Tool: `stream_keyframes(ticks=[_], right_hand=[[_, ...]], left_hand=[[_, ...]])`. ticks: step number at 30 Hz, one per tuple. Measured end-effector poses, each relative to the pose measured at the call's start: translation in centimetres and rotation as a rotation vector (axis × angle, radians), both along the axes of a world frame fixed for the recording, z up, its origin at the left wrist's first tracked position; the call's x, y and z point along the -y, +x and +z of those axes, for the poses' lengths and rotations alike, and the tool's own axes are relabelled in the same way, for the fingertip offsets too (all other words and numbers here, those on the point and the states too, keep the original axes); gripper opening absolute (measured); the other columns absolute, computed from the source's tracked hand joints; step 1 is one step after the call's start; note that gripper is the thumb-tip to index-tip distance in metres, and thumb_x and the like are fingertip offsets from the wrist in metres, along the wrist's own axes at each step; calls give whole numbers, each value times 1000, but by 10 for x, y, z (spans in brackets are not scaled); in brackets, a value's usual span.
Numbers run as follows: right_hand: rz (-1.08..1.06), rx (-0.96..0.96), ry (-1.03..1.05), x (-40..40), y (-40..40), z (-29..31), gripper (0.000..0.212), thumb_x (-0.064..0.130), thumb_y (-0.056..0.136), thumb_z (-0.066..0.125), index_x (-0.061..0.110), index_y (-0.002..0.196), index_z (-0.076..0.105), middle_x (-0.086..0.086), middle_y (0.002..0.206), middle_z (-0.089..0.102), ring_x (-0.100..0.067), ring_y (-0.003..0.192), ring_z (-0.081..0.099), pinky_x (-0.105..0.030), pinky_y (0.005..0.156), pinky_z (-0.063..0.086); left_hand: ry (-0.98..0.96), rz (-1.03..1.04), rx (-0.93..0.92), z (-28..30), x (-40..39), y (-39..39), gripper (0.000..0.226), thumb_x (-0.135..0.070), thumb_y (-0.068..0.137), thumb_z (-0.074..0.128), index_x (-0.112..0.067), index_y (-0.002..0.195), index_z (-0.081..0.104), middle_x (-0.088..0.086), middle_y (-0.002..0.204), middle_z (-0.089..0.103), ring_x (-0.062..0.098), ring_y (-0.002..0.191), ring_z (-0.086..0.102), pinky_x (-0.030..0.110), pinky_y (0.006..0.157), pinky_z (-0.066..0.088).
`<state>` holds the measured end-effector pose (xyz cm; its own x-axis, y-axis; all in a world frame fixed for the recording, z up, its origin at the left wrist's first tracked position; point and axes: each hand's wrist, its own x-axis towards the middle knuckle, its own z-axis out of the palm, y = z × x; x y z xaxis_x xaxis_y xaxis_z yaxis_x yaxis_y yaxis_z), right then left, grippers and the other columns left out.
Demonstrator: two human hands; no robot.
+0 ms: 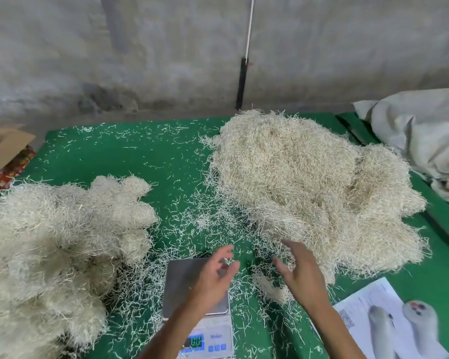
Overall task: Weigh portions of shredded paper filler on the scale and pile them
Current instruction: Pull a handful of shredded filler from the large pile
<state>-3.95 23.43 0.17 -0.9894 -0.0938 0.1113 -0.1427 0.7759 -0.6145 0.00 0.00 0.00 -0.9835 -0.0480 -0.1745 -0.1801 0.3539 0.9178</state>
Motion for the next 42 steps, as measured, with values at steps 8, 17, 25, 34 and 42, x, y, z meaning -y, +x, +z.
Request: stream_keyframes(ticks=[8, 17, 25, 34, 42], right_hand=[[61, 61, 606, 2, -122, -42, 94, 30, 99, 65, 26, 165, -2, -7, 173, 4, -32, 158, 14, -52, 129, 11], [221, -342, 129, 36, -139, -25, 42, 12, 88, 62, 14, 131, 62, -3, 105, 71, -16, 92, 62, -41, 96, 55], [95, -244, 43, 29, -126, -40, 82, 48, 99, 63, 17, 163, 22, -7, 169, 24, -21, 156, 24, -40, 128, 19], [-130, 75, 210, -8, -166, -25, 33, 28, 91, 77, 11, 117, 65, -9, 112, 68, -22, 99, 64, -30, 82, 54], [169, 41, -18, 56, -165, 20, 93, 1, 86, 73, 22, 162, 22, -12, 158, 40, -28, 126, 60, -30, 98, 53]], left_hand=[[293, 33, 349, -15, -79, -131, 70, -57, 88, 61, -49, 147, 24, 4, 158, 32, 30, 123, 56, 45, 74, 63], [1096, 176, 637, -2, -78, -176, 97, -62, 60, 90, -8, 130, 51, 20, 129, 60, 33, 107, 70, 51, 96, 54], [658, 365, 245, 65, -35, -202, 43, -27, 98, 56, -11, 137, 52, 15, 134, 56, 9, 114, 66, 27, 88, 57], [504, 359, 134, 95, 6, -194, 65, -18, 87, 70, -36, 144, 47, 9, 158, 37, 34, 136, 46, 52, 106, 47], [331, 56, 222, 69, -18, -183, 72, -24, 88, 74, -40, 149, 39, -1, 162, 28, 25, 144, 33, 41, 102, 51]])
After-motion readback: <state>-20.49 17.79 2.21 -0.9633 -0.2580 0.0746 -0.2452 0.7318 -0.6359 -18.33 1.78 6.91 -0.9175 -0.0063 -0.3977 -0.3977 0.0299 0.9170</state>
